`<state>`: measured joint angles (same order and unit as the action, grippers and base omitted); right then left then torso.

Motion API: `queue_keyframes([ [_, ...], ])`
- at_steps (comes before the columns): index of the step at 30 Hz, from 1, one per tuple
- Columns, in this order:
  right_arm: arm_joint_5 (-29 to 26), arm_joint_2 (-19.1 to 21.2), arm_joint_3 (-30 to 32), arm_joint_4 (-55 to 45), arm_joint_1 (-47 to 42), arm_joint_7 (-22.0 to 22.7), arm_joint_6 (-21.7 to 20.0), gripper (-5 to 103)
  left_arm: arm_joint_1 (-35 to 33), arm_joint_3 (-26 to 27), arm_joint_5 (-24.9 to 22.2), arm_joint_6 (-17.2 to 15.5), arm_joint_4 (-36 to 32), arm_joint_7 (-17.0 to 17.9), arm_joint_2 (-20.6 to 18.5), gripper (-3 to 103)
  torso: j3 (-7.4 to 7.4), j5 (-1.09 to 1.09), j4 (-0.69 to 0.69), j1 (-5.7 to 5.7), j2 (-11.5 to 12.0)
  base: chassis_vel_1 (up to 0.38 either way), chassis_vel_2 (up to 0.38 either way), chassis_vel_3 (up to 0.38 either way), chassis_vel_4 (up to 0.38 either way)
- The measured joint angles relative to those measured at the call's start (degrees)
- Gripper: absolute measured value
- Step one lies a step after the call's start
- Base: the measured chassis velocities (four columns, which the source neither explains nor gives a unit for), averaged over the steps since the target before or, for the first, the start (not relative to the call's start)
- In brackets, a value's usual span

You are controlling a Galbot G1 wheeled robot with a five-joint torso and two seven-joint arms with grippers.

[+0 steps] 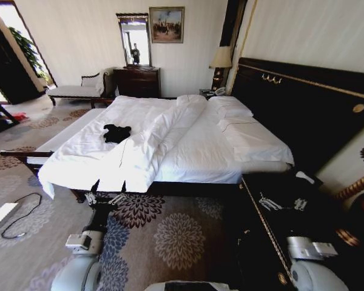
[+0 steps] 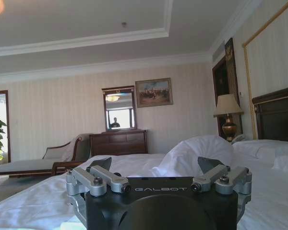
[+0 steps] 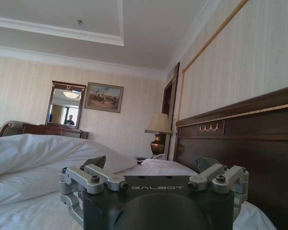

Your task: Fold the clothes on the bed.

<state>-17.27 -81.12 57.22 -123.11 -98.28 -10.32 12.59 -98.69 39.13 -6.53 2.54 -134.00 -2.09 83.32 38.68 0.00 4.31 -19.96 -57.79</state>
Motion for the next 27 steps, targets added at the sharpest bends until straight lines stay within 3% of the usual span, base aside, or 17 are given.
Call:
queue_keyframes([
  [27, -0.29, -0.34, 0.01, 1.33, 1.00, 0.19, -0.07, 100, -0.20, -1.64, 1.58, 0.46, 0.69, -0.07, 0.58, 100, 0.00, 0.00, 0.00, 0.00, 0.00, -0.146, 0.149, 0.151, -0.144],
])
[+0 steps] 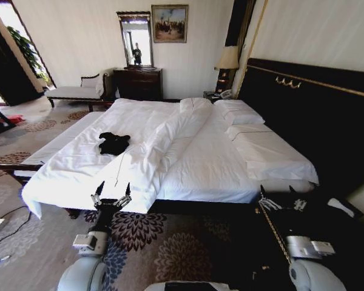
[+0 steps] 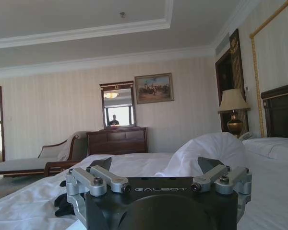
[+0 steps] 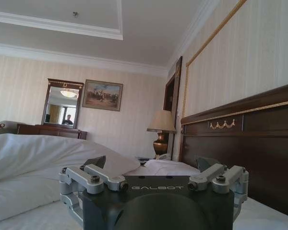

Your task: Fold the clothes on the bed.

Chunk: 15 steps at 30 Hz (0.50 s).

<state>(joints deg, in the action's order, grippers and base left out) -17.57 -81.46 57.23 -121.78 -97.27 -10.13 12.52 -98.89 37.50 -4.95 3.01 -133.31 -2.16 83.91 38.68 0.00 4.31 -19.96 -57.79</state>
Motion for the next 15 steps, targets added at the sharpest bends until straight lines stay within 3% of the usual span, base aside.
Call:
queue_keyframes([
  [15, -0.55, -0.16, 0.21, -0.10, 0.01, 0.34, -0.03, 100, -0.09, -0.36, 0.33, 0.11, -0.01, -0.01, 0.09, 100, 0.00, 0.00, 0.00, 0.00, 0.00, -0.150, 0.146, 0.140, -0.145],
])
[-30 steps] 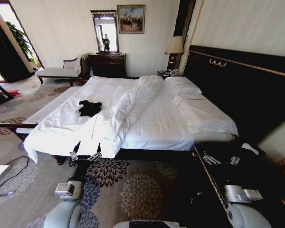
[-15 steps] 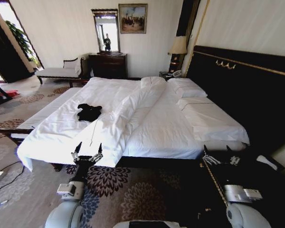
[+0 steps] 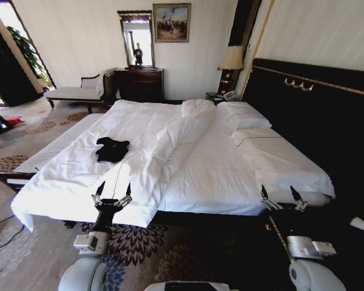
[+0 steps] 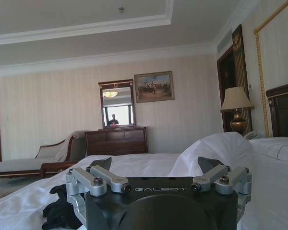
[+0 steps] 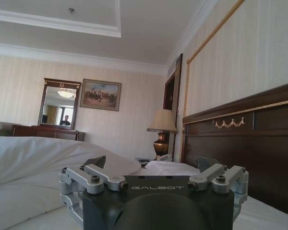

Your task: Fold the clothes on the bed.

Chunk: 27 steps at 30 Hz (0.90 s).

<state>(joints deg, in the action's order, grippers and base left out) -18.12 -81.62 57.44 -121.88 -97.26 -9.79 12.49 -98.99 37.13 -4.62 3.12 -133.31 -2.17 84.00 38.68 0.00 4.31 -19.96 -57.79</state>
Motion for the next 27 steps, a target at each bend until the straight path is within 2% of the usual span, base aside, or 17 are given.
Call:
queue_keyframes([
  [14, -1.17, -0.08, -0.15, -0.12, 0.19, 0.42, 1.03, 100, -0.31, -0.25, 0.60, 0.27, 0.16, 0.00, 0.24, 100, 0.02, 0.00, 0.00, -0.06, 0.02, -0.134, 0.124, 0.118, -0.118],
  [27, 0.01, -0.39, -0.13, 0.19, 0.20, 0.46, 1.26, 100, -0.74, -0.26, 0.86, 0.48, -0.07, 0.00, 0.44, 100, -0.01, 0.00, 0.00, 0.02, 0.00, 0.000, 0.000, 0.000, 0.000],
])
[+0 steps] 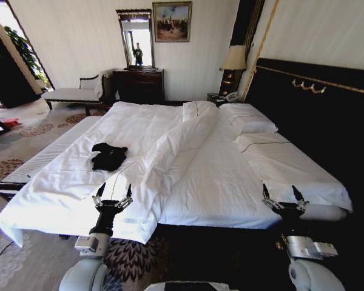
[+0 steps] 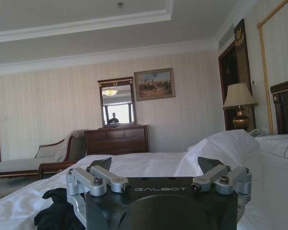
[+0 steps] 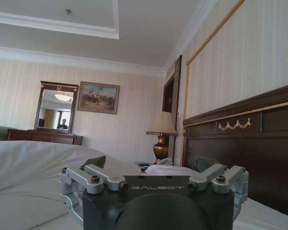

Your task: Fold the clothes on the bed.

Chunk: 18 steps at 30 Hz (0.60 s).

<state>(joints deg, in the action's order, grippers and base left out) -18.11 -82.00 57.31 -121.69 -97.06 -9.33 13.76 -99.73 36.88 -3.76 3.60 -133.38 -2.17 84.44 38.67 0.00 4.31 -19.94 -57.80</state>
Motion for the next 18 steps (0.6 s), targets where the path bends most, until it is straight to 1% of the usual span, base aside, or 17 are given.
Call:
queue_keyframes([
  [8, 0.55, -0.35, -0.55, 0.14, 0.02, 0.85, 0.00, 100, -0.29, -0.21, 0.37, 0.29, 0.00, 0.00, 0.27, 100, 0.00, 0.01, 0.00, -0.01, 0.00, 0.000, 0.000, 0.000, 0.000],
  [12, 0.78, -0.45, -0.67, 0.18, 0.02, 0.86, 0.00, 100, -0.34, -0.18, 0.37, 0.37, 0.00, 0.00, 0.27, 100, 0.00, 0.00, 0.00, -0.01, 0.00, 0.045, 0.066, -0.052, -0.053],
  [18, 1.16, -0.62, -0.76, 0.22, 0.05, 0.87, 0.00, 100, -0.31, -0.33, 0.47, 0.44, 0.10, 0.00, 0.28, 100, 0.01, 0.01, 0.00, -0.02, 0.00, 0.108, 0.152, -0.114, -0.170],
])
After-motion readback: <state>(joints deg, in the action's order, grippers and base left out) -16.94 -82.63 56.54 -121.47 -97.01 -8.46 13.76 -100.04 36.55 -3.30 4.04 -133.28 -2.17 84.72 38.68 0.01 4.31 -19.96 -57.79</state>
